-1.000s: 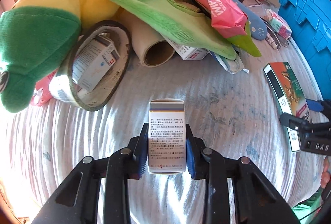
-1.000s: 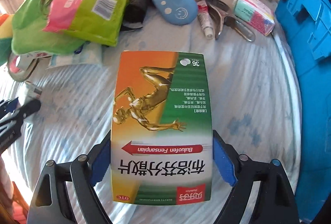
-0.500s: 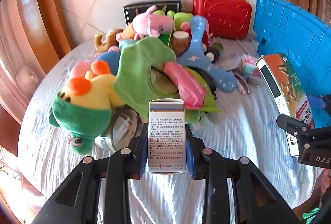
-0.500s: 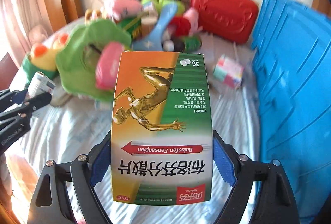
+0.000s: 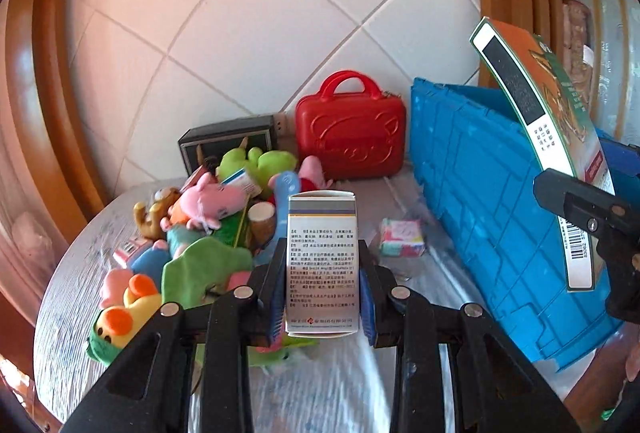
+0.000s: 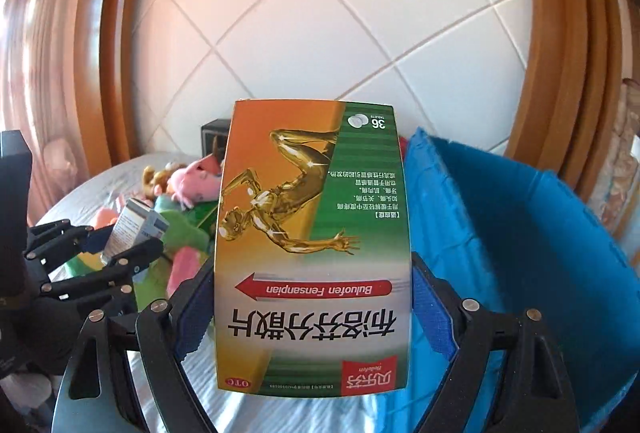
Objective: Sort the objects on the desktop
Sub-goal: 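Lower both boxes into the blue crate and open both grippers, then withdraw both grippers from the crate back toward the pile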
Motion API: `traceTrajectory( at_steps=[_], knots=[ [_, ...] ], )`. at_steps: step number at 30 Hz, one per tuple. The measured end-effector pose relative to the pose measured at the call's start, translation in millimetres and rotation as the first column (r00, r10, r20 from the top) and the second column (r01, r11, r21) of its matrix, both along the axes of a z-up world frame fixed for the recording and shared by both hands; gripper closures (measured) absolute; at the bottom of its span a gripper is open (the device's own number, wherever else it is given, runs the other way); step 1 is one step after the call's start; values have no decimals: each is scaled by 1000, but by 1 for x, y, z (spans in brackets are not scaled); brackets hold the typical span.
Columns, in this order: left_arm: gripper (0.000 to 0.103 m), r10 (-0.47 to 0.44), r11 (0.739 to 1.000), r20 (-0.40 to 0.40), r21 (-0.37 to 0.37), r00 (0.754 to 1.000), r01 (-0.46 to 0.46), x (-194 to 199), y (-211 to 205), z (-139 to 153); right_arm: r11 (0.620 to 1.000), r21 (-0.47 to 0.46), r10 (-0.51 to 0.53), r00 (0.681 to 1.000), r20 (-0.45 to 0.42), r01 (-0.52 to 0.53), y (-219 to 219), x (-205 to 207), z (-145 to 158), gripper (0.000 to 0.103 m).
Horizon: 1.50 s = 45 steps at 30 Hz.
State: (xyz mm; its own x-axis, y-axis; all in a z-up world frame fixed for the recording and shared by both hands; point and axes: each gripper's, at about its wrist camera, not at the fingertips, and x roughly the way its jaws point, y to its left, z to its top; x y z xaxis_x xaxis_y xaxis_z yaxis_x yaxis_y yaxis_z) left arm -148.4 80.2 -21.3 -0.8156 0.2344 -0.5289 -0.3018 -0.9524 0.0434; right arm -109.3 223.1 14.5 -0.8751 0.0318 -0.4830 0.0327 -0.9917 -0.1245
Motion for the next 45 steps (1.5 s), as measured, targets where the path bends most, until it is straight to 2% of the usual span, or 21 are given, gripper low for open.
traceTrajectory(
  at_steps=[4, 9, 14, 18, 23, 25, 27, 29, 32, 35, 37, 45],
  knots=[
    [73, -70, 998, -57, 2, 996, 70, 3, 53, 26, 996, 9, -88, 992, -91, 90, 49, 18, 32, 16],
    [73, -159, 987, -95, 20, 983, 161, 11, 119, 53, 974, 28, -219, 965, -141, 225, 112, 37, 53, 16],
    [73, -249, 968, -113, 6, 962, 251, 28, 187, 70, 939, 41, -336, 935, -109, 342, 177, 43, 44, 16],
    [73, -311, 950, -82, 11, 947, 313, 39, 231, 76, 916, 41, -396, 915, -73, 399, 217, 46, 29, 16],
    [73, -352, 936, -27, -21, 936, 352, 48, 270, 71, 894, 44, -444, 895, -41, 446, 249, 54, 21, 16],
    [73, -342, 939, -40, -59, 939, 339, 51, 276, 70, 889, 50, -454, 890, -36, 456, 257, 58, 19, 16],
    [71, -336, 941, -46, -62, 941, 333, 53, 277, 71, 886, 46, -460, 887, -32, 461, 263, 61, 17, 16],
    [51, -325, 944, -40, -74, 945, 322, 53, 277, 69, 884, 42, -465, 885, -27, 466, 268, 62, 14, 16],
    [33, -316, 948, -49, -63, 948, 312, 53, 271, 69, 882, 44, -469, 883, -28, 469, 271, 63, 12, 16],
    [27, -318, 947, -45, -54, 947, 315, 53, 268, 68, 876, 55, -478, 878, -36, 479, 270, 64, 13, 14],
    [26, -324, 946, -39, -46, 945, 322, 54, 265, 68, 873, 59, -481, 875, -47, 483, 271, 66, 15, 0],
    [25, -329, 944, -43, -11, 943, 328, 64, 243, 71, 872, 35, -484, 872, -74, 487, 265, 83, 24, 0]
  ],
)
